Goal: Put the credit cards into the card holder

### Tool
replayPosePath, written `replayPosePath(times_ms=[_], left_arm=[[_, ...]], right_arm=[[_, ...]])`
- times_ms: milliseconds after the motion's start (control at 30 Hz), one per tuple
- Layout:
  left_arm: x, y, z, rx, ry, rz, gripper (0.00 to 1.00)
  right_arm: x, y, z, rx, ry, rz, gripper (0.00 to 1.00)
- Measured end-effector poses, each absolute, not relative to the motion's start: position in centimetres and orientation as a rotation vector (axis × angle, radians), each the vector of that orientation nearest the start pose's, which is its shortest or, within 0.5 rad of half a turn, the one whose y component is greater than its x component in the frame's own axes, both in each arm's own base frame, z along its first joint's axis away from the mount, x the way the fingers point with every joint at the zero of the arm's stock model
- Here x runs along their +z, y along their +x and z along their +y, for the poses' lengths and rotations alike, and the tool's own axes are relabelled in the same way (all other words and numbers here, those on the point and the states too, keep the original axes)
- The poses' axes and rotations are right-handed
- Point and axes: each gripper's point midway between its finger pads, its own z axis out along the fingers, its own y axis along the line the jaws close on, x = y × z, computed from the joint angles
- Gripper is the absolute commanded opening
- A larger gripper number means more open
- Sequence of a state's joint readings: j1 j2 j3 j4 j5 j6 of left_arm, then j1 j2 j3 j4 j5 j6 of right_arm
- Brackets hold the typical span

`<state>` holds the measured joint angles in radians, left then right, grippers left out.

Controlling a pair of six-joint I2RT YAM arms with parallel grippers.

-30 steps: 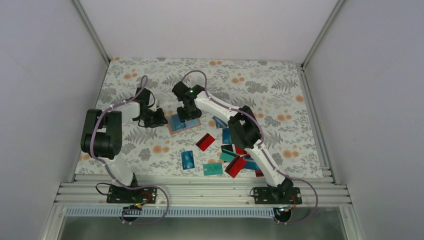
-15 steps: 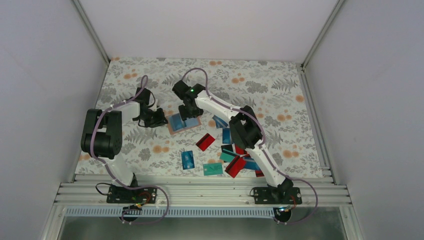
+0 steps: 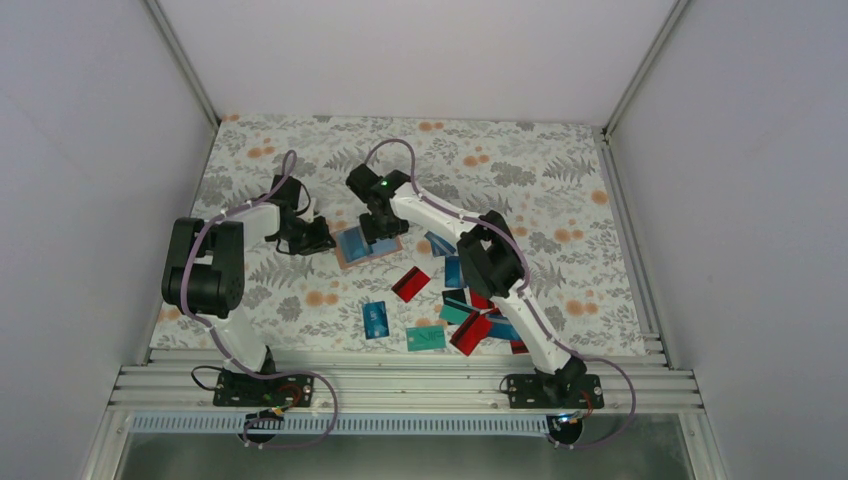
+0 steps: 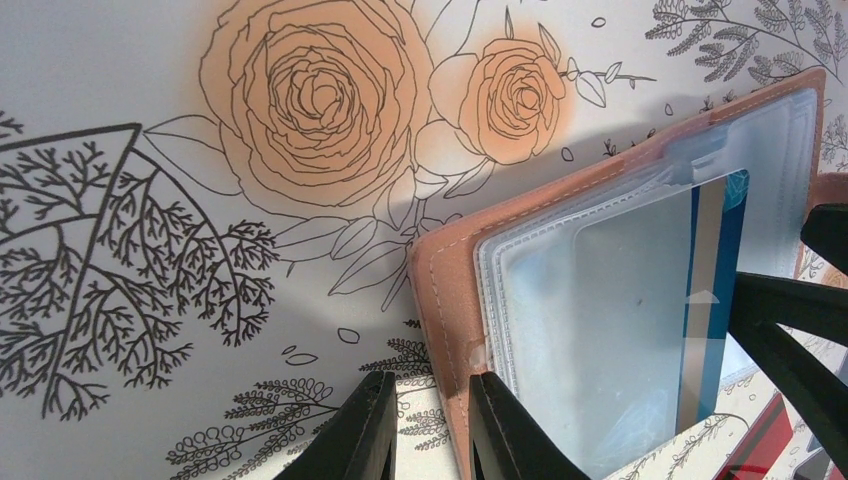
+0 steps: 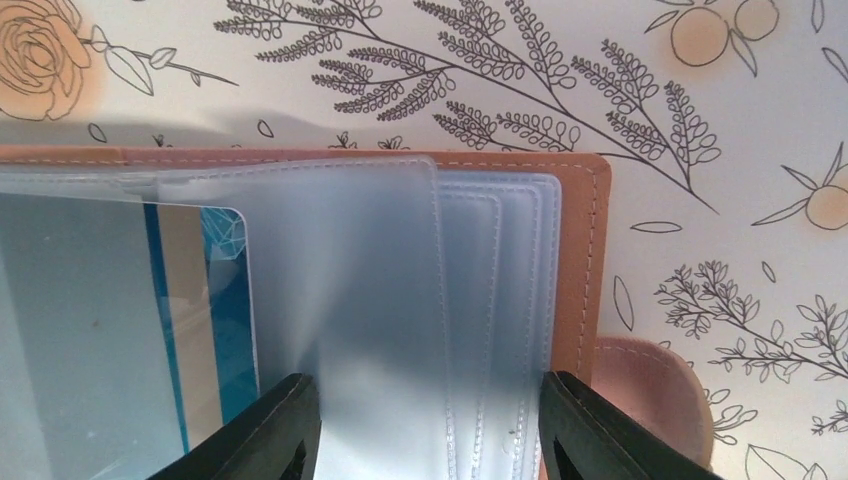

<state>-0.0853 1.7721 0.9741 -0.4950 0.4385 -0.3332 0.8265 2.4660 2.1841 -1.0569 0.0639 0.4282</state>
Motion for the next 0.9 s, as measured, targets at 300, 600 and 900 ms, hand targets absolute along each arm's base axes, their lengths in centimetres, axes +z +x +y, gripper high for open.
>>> replayPosePath(times_ms=[300,600,900], left_arm=[[1.8,34.2,-10.3,-0.712,-0.261,2.868,0.20],[1.7,34.2,-10.3,-0.715,-0.261,2.868,0.20],[1.7,34.2,-10.3,-0.730,-0.263,2.860,0.20]], right_arm=[[2.8,36.9,38.9,0.123,-0.590,2.854,0.59],[2.9,36.5,40.1,0.137,-0.617,2.841,0.61],[2.8,35.8,41.1,0.148,-0.647,2.838,0.62]])
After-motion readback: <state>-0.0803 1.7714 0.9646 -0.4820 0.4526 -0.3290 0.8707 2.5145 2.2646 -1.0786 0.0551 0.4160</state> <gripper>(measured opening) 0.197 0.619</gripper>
